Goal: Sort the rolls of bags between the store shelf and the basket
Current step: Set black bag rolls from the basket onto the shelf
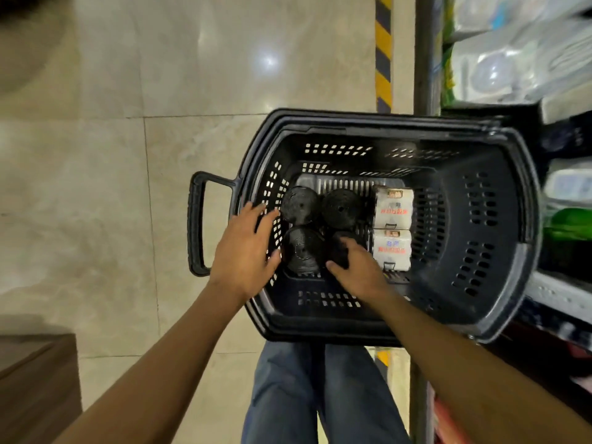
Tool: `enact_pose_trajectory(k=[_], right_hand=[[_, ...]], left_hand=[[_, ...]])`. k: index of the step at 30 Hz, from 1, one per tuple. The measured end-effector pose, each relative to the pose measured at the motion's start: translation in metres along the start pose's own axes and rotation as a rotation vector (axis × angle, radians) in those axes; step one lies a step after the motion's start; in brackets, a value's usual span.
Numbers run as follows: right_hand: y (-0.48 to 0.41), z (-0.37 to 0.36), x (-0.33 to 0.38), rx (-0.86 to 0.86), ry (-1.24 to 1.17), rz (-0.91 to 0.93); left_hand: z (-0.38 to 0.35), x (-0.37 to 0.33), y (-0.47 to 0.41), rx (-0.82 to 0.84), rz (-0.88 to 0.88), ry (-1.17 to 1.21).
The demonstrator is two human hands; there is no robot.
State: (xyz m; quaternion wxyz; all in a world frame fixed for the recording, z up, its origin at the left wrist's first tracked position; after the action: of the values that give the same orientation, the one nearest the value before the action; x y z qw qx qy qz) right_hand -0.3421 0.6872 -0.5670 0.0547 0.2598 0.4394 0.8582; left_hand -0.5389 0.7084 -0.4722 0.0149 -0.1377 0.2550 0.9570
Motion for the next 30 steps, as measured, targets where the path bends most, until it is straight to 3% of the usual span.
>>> enact_pose_trajectory(k=[7, 15, 22, 30], right_hand=[[0.123, 0.076, 0.066, -0.041, -0.084, 0.112], [0.277, 0.159, 0.110, -0.188, -0.066, 0.306], [0.383, 0.182, 0.120, -0.440, -0.073, 0.374], [0.478, 0.146, 0.096, -0.723, -0.204, 0.196]], left_hand=[[0.087, -0.049, 0.074, 0.133, 0.068, -0.023], [0.189, -0.106, 0.165, -0.033, 0.051, 0.036], [0.222, -0.141, 0.227, -0.124, -0.137, 0.095], [0.239, -0.195, 0.269, -0.106, -0.544, -0.048]])
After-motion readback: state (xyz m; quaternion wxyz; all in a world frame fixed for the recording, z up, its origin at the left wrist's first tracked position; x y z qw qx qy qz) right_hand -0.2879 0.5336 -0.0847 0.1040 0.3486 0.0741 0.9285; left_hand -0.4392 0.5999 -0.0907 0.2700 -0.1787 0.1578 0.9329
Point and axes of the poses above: each hand's wrist, its own y-axis away from the middle knuckle, its own z-axis out of the back of the hand, x = y × z, the point moved 8 cm from there along -y, towards the middle knuckle, and after that the axes turned 1 degree about -y, right-handed, at the moved point
